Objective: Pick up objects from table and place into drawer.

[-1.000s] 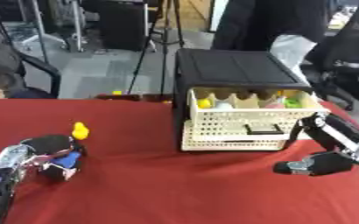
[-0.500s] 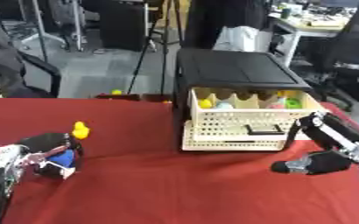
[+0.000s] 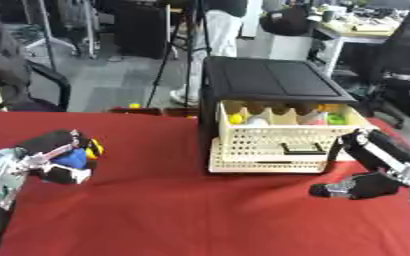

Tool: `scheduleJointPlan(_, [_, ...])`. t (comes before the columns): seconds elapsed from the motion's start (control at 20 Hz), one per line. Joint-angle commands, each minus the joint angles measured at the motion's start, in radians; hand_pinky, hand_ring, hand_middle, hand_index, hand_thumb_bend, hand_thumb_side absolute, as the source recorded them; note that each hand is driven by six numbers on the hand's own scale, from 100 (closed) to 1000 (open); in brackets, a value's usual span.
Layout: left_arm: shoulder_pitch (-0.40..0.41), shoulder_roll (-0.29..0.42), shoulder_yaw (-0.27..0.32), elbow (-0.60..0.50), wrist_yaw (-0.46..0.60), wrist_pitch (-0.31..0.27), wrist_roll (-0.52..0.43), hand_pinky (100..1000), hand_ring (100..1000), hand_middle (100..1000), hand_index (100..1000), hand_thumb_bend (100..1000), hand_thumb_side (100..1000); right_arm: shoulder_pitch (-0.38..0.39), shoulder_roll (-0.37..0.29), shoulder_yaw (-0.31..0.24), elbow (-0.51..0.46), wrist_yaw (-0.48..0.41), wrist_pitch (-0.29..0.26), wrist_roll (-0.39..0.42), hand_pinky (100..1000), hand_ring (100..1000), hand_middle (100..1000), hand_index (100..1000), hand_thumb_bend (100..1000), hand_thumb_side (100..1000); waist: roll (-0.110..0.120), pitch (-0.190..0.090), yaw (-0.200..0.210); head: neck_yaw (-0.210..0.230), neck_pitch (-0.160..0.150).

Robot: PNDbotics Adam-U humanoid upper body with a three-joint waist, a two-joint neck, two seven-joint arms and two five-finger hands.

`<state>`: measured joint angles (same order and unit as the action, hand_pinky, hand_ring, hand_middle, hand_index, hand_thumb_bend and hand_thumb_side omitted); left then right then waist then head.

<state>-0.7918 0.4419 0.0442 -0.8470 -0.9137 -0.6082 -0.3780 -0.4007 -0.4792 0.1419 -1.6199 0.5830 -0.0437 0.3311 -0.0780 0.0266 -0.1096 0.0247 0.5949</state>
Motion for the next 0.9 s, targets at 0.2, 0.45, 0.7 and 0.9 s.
scheduleJointPlan(0.2, [-0.053, 0.019, -0.033, -0.107, 0.198, 0.053, -0.071, 100, 100, 220, 674, 100, 339, -0.021, -0.007, 0.000, -0.004, 0.003, -0.007, 0.006, 118, 100, 100, 529, 897, 626, 0.007, -0.015, -0.018, 0.007, -0.006])
scheduleJointPlan(0.45, [-0.090, 0.000, -0.057, -0.155, 0.319, 0.076, -0.088, 100, 100, 157, 648, 100, 421, -0.031, 0.004, 0.009, -0.003, 0.002, -0.012, 0.011, 119, 100, 100, 528, 894, 627, 0.013, -0.013, -0.050, 0.016, -0.014])
scheduleJointPlan(0.7, [-0.132, -0.012, -0.074, -0.180, 0.390, 0.093, -0.092, 100, 100, 149, 645, 100, 461, -0.053, 0.018, 0.020, -0.006, 0.000, -0.019, 0.020, 119, 100, 100, 528, 893, 629, 0.018, -0.002, -0.098, 0.035, -0.032])
scheduleJointPlan(0.9, [-0.163, -0.016, -0.078, -0.192, 0.428, 0.107, -0.082, 100, 100, 149, 644, 100, 496, -0.072, 0.028, 0.027, -0.008, 0.000, -0.023, 0.026, 120, 100, 100, 528, 892, 630, 0.023, 0.011, -0.138, 0.049, -0.049])
